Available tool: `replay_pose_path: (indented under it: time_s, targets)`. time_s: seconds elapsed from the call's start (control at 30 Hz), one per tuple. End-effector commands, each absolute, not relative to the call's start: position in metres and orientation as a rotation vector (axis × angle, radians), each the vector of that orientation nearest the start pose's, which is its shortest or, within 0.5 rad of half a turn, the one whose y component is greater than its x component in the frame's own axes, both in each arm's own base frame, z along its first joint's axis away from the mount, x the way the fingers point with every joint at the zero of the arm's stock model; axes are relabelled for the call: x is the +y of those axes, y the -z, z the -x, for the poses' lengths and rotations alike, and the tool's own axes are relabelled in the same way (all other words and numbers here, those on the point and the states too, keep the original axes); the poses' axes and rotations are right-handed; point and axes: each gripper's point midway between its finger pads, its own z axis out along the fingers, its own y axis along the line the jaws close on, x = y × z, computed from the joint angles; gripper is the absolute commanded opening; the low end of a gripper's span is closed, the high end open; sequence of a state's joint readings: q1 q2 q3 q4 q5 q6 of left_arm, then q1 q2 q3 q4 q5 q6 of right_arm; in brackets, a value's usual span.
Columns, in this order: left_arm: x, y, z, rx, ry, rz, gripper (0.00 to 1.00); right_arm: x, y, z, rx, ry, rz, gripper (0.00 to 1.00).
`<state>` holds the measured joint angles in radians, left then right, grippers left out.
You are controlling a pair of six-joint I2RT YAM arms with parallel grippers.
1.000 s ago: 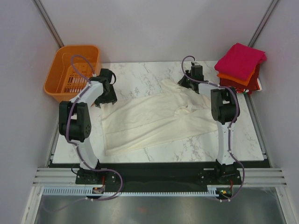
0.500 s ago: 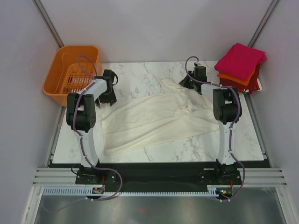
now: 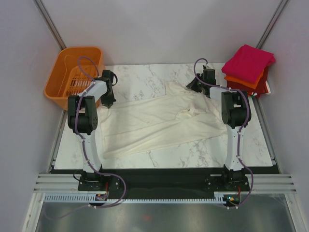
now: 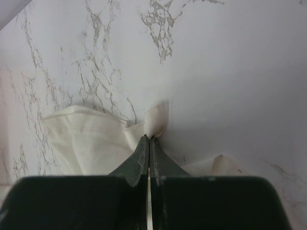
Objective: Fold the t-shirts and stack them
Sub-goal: Fold the tshirt
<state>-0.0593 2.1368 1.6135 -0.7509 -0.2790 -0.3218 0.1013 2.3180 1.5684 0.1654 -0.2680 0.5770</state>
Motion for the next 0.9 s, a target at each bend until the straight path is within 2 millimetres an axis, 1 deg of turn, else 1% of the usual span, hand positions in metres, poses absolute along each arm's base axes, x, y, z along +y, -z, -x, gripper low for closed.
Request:
replay_pose_path:
  time_s: [0.0,0.17,0.2,0.27,0.3,0.33,0.37,0.4,0.43,0.47,0.5,0.53,0.57,0.6,0.67,0.7,0.73,0.77,0.83,0.87]
  targets:
    - [0.052,0.012,-0.433,2.773,-0.371,0.549,0.02,0.128,-0.030,-0.586,2.176,-0.687,-0.357,0.00]
    - [0.049,0.013,-0.434,2.781,-0.347,0.537,0.02,0.134,-0.035,-0.588,2.165,-0.720,-0.347,0.00]
    - [0.047,0.011,-0.435,2.780,-0.330,0.535,0.02,0.136,-0.038,-0.589,2.155,-0.734,-0.338,0.00]
    - [0.040,0.002,-0.435,2.762,-0.310,0.528,0.02,0.140,-0.042,-0.590,2.150,-0.729,-0.312,0.00]
    - [0.025,0.000,-0.435,2.764,-0.301,0.484,0.02,0.137,-0.043,-0.591,2.151,-0.696,-0.320,0.00]
    - [0.021,-0.002,-0.433,2.766,-0.313,0.457,0.02,0.132,-0.042,-0.592,2.157,-0.657,-0.329,0.00]
    - [0.018,-0.002,-0.430,2.766,-0.358,0.431,0.02,0.125,-0.037,-0.590,2.174,-0.624,-0.348,0.00]
    - [0.011,-0.003,-0.428,2.766,-0.359,0.406,0.02,0.116,-0.036,-0.591,2.173,-0.604,-0.373,0.00]
    - [-0.003,-0.007,-0.427,2.765,-0.344,0.364,0.02,0.108,-0.033,-0.589,2.177,-0.593,-0.406,0.00]
    - [-0.014,-0.008,-0.426,2.771,-0.303,0.349,0.02,0.090,-0.031,-0.590,2.172,-0.587,-0.457,0.00]
    - [-0.023,-0.010,-0.425,2.772,-0.264,0.341,0.02,0.082,-0.034,-0.590,2.160,-0.585,-0.487,0.00]
    - [-0.035,-0.012,-0.422,2.774,-0.224,0.340,0.02,0.072,-0.031,-0.587,2.160,-0.551,-0.515,0.00]
    - [-0.041,-0.013,-0.421,2.778,-0.197,0.343,0.02,0.061,-0.033,-0.587,2.151,-0.522,-0.528,0.00]
    - [-0.051,-0.013,-0.419,2.791,-0.136,0.336,0.02,0.053,-0.041,-0.586,2.138,-0.495,-0.520,0.00]
    - [-0.064,-0.015,-0.417,2.797,-0.079,0.319,0.02,0.045,-0.044,-0.584,2.131,-0.452,-0.527,0.00]
    - [-0.067,-0.016,-0.417,2.801,-0.073,0.312,0.02,0.039,-0.049,-0.584,2.123,-0.436,-0.529,0.00]
    - [-0.073,-0.018,-0.417,2.802,-0.056,0.302,0.02,0.024,-0.049,-0.584,2.118,-0.403,-0.546,0.00]
    - [-0.077,-0.020,-0.417,2.805,-0.027,0.298,0.02,0.014,-0.049,-0.583,2.113,-0.377,-0.561,0.00]
    - [-0.081,-0.023,-0.418,2.802,-0.019,0.291,0.02,0.005,-0.051,-0.583,2.107,-0.372,-0.572,0.00]
    - [-0.079,-0.025,-0.419,2.795,-0.032,0.291,0.06,-0.001,-0.052,-0.583,2.102,-0.369,-0.579,0.00]
